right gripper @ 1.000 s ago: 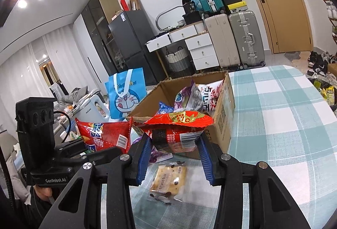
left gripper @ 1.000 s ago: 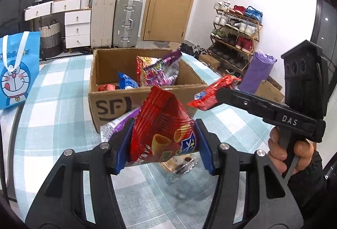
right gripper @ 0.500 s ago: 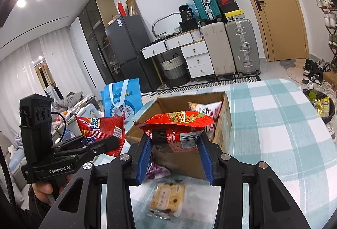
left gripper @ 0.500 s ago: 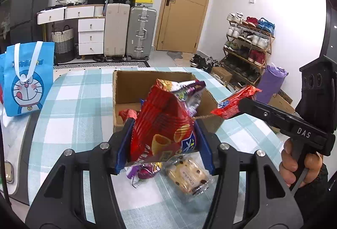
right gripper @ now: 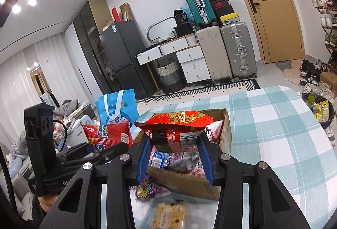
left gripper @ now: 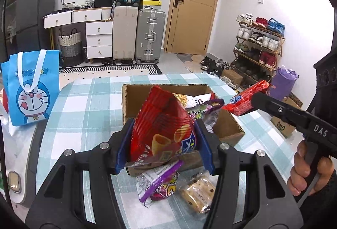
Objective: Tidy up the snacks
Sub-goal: 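Lift both held red bags and carry them over the open box, then open both grippers to drop the red bags into the box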
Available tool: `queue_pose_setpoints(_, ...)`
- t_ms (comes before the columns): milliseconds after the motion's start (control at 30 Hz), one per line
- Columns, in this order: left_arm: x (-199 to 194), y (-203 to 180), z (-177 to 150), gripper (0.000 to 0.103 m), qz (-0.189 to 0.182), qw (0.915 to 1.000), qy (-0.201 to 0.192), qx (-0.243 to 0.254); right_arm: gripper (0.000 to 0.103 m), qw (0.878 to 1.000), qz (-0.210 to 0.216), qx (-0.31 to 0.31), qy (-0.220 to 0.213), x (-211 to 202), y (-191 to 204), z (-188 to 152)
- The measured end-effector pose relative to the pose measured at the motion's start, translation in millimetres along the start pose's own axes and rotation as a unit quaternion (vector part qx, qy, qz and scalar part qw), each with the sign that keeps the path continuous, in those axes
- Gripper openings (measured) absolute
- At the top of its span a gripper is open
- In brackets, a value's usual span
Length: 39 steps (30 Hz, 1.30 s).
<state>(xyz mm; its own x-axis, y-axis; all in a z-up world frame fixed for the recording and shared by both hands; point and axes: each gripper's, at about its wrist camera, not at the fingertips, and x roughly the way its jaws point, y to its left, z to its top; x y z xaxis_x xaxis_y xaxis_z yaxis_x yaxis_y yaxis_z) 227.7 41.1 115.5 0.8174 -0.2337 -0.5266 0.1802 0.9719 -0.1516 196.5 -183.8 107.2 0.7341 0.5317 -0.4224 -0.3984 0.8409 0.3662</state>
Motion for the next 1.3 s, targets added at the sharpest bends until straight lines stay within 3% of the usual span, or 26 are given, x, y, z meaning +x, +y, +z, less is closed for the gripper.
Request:
queue_pose_setpoints(267, 37, -5, 8, 0.054, 0.004, 0.9999, 0.014, 0.003, 0.043, 1.0, 0.001, 0.005, -0.001, 23, 0, 12)
queue_pose_setpoints(867, 116, -4, 8, 0.054, 0.002, 0.9985, 0.052, 0.016, 0.043, 0.999, -0.007, 0.009, 0.041, 83, -3, 18)
queue_pose_setpoints(1033, 132, 2, 3, 0.054, 0.004, 0.9978, 0.062, 0.021, 0.043, 0.999, -0.01, 0.009, 0.046, 87, -5, 19)
queue_pose_setpoints(1200, 137, 5, 1, 0.055, 0.006, 0.9973, 0.067, 0.029, 0.05, 0.999, -0.008, 0.012, 0.052, 88, -8, 20)
queue_pose_setpoints(1300, 137, 5, 3, 0.06, 0.01, 0.9971, 0.071, 0.028, 0.051, 0.999, -0.011, 0.001, 0.047, 81, -7, 21)
